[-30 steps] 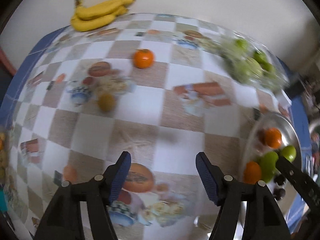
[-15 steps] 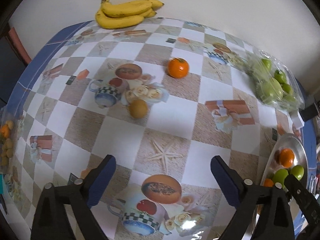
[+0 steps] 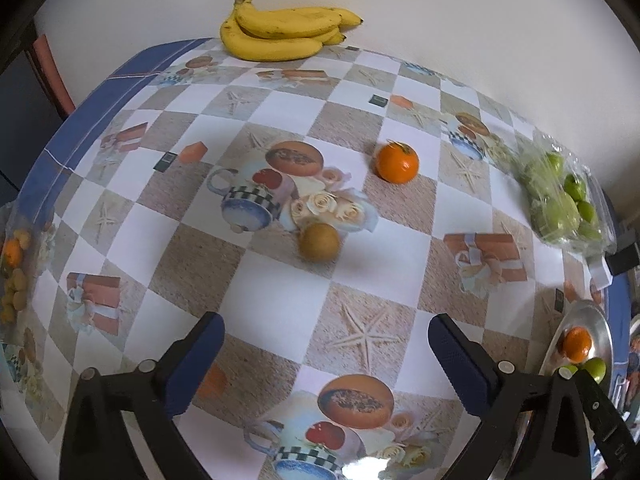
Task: Organize fruits
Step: 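Move both open tools back from the bowl toward the fruit, then grasp a stemmed tangerine with the right tool while the left tool grasps a small yellow fruit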
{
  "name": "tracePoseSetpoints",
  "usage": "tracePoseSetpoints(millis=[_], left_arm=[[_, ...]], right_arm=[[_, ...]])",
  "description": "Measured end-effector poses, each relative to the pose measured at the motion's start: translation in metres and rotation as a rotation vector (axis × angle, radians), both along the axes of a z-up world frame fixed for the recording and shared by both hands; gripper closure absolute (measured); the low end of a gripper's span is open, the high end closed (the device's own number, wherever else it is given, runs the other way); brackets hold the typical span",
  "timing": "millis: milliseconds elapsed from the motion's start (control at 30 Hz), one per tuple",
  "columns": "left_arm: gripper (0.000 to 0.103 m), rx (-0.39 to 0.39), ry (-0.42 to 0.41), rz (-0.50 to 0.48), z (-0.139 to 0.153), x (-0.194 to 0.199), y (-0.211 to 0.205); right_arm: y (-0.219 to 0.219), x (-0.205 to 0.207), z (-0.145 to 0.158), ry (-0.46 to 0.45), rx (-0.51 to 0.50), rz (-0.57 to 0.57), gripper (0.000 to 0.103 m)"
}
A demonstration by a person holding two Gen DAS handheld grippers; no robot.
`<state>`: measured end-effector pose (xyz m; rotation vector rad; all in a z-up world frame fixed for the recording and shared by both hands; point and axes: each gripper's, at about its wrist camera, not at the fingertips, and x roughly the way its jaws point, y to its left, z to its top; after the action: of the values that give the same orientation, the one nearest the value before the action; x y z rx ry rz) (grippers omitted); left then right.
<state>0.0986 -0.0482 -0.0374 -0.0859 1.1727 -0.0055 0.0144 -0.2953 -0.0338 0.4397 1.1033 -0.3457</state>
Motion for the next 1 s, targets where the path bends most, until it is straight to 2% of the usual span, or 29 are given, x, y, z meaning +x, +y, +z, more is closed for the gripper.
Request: tracePoseSetpoints(millis=[233, 367, 600, 867, 1000], left_arm=[[0.000, -0.023, -0.033, 0.040, 0.006, 0.013, 0.029], [0.000, -0.002, -0.077, 0.062, 0.012, 0.019, 0.048], [0.000, -0.018, -0.107, 0.104, 0.016, 0.030, 0.079], [0.000, -0.058, -0.085, 0.011, 0.004, 0.044, 0.075], [0.000, -0.054, -0.090, -0.038, 0.002, 0.049, 0.068]], right_arm=[[0.029, 0.020, 0.007, -0.045, 0.014, 0.105, 0.003], [0.055, 0.034, 0.012, -0.079, 0.035, 0.177, 0.003], [0.091, 0.060, 0.011, -0.089, 0.039, 0.265, 0.003], [0.096, 0.094, 0.009, -0.116, 0.104, 0.258, 0.003], [0.101, 0.116, 0.007, -0.124, 0.125, 0.275, 0.003]])
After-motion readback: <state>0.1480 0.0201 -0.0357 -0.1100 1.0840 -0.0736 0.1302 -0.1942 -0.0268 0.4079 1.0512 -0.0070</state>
